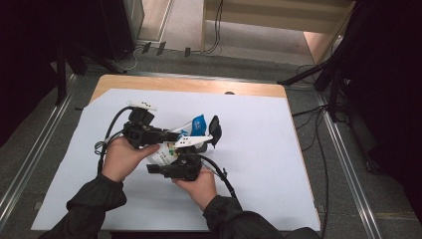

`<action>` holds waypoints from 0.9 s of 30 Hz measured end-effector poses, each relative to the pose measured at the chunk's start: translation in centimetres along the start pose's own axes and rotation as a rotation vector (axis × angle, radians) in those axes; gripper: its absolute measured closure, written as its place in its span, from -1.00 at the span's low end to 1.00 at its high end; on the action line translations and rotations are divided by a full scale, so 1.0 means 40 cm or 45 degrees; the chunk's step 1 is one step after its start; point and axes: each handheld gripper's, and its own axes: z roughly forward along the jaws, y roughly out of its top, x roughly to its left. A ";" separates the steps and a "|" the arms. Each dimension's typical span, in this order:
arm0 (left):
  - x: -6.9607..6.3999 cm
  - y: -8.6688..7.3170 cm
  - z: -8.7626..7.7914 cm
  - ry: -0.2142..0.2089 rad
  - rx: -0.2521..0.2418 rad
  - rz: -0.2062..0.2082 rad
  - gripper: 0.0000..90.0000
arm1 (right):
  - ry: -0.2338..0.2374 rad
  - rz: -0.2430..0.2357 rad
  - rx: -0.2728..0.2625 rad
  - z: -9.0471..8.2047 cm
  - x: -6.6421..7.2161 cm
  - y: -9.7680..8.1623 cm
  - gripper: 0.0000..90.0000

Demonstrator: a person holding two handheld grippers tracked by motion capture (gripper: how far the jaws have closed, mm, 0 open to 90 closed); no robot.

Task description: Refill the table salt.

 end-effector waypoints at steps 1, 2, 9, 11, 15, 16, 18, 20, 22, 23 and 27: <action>0.000 0.000 0.000 -0.001 0.000 0.000 0.77 | 0.001 0.001 -0.001 0.000 0.000 0.000 0.48; 0.000 0.000 0.000 -0.002 0.000 0.001 0.77 | 0.004 0.005 -0.002 0.000 0.000 0.000 0.49; -0.002 0.001 0.000 0.001 -0.005 0.005 0.76 | 0.017 0.018 -0.008 -0.002 -0.001 0.001 0.49; -0.004 0.001 0.000 -0.001 -0.007 0.008 0.75 | 0.018 0.020 -0.009 -0.002 -0.001 0.001 0.49; -0.006 0.002 0.000 -0.006 -0.014 0.008 0.75 | 0.016 0.013 -0.014 -0.004 -0.001 0.003 0.49; -0.006 0.002 0.000 -0.007 -0.015 0.007 0.75 | 0.017 0.013 -0.015 -0.004 -0.001 0.003 0.49; -0.007 0.002 -0.001 -0.002 -0.014 0.008 0.75 | 0.024 0.017 -0.017 -0.004 -0.001 0.003 0.50; -0.007 0.002 0.000 -0.001 -0.013 0.008 0.75 | 0.026 0.018 -0.018 -0.004 -0.001 0.003 0.50; -0.007 0.001 0.000 0.000 -0.013 0.009 0.75 | 0.027 0.021 -0.016 -0.003 -0.001 0.003 0.50; -0.007 0.001 0.000 -0.001 -0.013 0.009 0.75 | 0.028 0.021 -0.013 -0.004 -0.002 0.003 0.50; -0.006 0.002 0.000 -0.006 -0.013 0.008 0.74 | 0.038 0.028 -0.017 -0.004 -0.002 0.003 0.50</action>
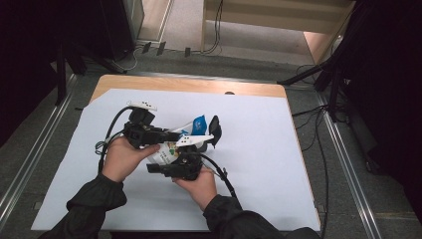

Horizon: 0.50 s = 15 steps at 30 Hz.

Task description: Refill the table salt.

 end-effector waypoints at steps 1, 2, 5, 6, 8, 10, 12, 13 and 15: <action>0.000 0.000 0.000 -0.001 0.001 0.001 0.74 | 0.001 0.000 0.001 0.000 0.000 0.000 0.50; 0.001 0.000 0.000 0.001 0.001 0.001 0.73 | 0.001 0.000 0.001 0.000 0.000 0.000 0.50; 0.001 0.000 -0.001 -0.002 0.001 -0.001 0.73 | 0.003 0.003 0.001 0.000 0.000 0.000 0.50; 0.001 0.001 -0.001 -0.003 0.001 -0.002 0.73 | 0.004 0.003 0.001 0.000 0.000 0.000 0.50; 0.001 0.001 -0.001 -0.004 0.002 0.000 0.72 | 0.003 0.004 0.000 -0.001 0.000 0.001 0.50; 0.000 0.001 0.000 -0.003 0.003 0.002 0.71 | 0.003 0.003 0.000 -0.001 -0.001 0.001 0.50; -0.003 0.001 -0.001 0.002 0.008 0.008 0.71 | 0.005 0.001 0.002 -0.001 -0.001 0.001 0.50; -0.004 0.000 -0.002 0.009 0.009 0.009 0.71 | 0.007 0.002 0.004 -0.001 -0.001 0.000 0.50; -0.004 0.000 -0.004 0.015 0.013 0.014 0.71 | 0.011 0.001 0.005 0.000 0.000 0.000 0.50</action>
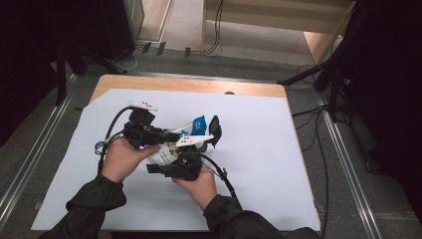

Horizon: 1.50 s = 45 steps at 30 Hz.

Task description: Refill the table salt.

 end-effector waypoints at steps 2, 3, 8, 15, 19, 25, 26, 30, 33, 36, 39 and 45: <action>0.000 0.000 -0.001 -0.001 -0.005 -0.008 0.71 | 0.007 0.004 -0.003 0.001 0.000 0.000 0.50; 0.001 0.000 -0.001 -0.001 -0.013 -0.007 0.71 | 0.010 0.007 -0.003 0.001 0.000 0.001 0.50; -0.001 0.001 -0.007 0.025 -0.039 0.002 0.89 | 0.008 -0.011 -0.004 -0.001 0.001 0.003 0.50; 0.002 0.002 -0.011 0.028 -0.035 -0.006 0.90 | 0.009 -0.010 -0.004 -0.001 0.002 0.003 0.50; 0.004 0.003 -0.012 0.033 -0.034 -0.009 0.91 | 0.012 -0.011 -0.001 -0.001 0.001 0.003 0.50; 0.006 0.002 -0.012 0.033 -0.026 -0.012 0.91 | 0.008 -0.020 0.008 0.000 0.000 0.001 0.50; 0.007 0.002 -0.012 0.028 -0.027 -0.012 0.90 | 0.008 -0.019 0.009 0.000 0.000 0.001 0.50; 0.007 0.003 -0.009 0.008 -0.027 -0.014 0.81 | 0.029 -0.006 -0.001 -0.001 -0.002 0.002 0.50; 0.006 0.003 -0.007 0.004 -0.022 -0.014 0.78 | 0.039 0.010 -0.007 -0.001 -0.003 0.003 0.50; 0.003 0.005 -0.002 0.018 -0.023 -0.012 0.77 | 0.038 0.021 -0.008 -0.002 -0.006 0.003 0.47; 0.003 0.005 0.002 0.016 -0.030 -0.022 0.77 | 0.036 0.032 -0.006 -0.002 -0.009 0.003 0.46; -0.001 0.007 0.005 0.033 -0.027 -0.009 0.77 | 0.019 0.024 -0.007 -0.001 -0.008 0.003 0.38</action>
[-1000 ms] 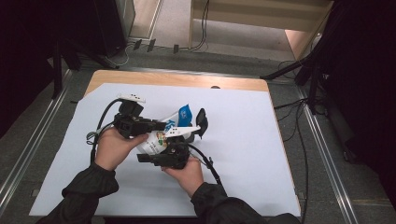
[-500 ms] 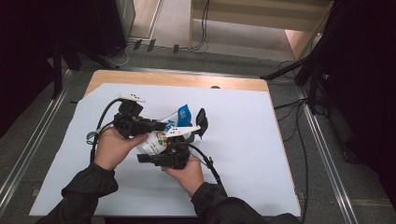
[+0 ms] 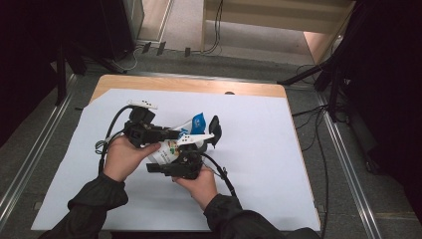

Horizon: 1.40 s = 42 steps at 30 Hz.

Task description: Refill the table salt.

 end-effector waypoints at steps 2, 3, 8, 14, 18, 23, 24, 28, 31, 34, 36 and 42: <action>-0.003 0.000 0.001 0.015 0.010 0.015 0.78 | -0.010 -0.001 0.001 0.001 -0.001 -0.001 0.36; -0.004 0.000 0.002 0.016 0.007 0.013 0.78 | -0.015 -0.001 0.003 0.001 -0.001 -0.001 0.36; -0.004 0.001 0.003 0.008 0.008 0.012 0.78 | -0.025 -0.006 0.005 -0.001 0.000 -0.001 0.44; -0.004 0.002 0.003 -0.001 0.002 0.019 0.77 | -0.017 0.000 -0.005 -0.003 -0.001 0.000 0.47; -0.003 0.003 0.002 -0.005 0.005 0.014 0.77 | -0.004 0.013 -0.016 -0.005 -0.003 0.000 0.48; -0.003 0.003 0.003 -0.005 0.004 0.015 0.77 | -0.005 0.014 -0.015 -0.005 -0.004 -0.001 0.48; -0.003 0.004 0.003 -0.005 0.005 0.016 0.77 | -0.005 0.014 -0.016 -0.004 -0.004 -0.001 0.48; -0.003 0.005 0.004 -0.011 0.010 0.033 0.77 | -0.005 0.016 -0.021 -0.005 -0.004 -0.002 0.45; -0.003 0.004 0.006 -0.010 0.013 0.032 0.79 | -0.008 0.017 -0.020 -0.003 -0.005 -0.004 0.45; -0.001 0.005 0.006 -0.010 0.012 0.034 0.80 | -0.013 0.010 -0.021 -0.003 -0.005 -0.004 0.45; -0.001 0.005 0.006 -0.005 0.011 0.034 0.80 | -0.014 0.010 -0.020 -0.003 -0.005 -0.004 0.45; -0.001 0.007 0.003 -0.015 0.000 0.030 0.76 | 0.002 0.018 -0.040 -0.007 -0.003 -0.004 0.48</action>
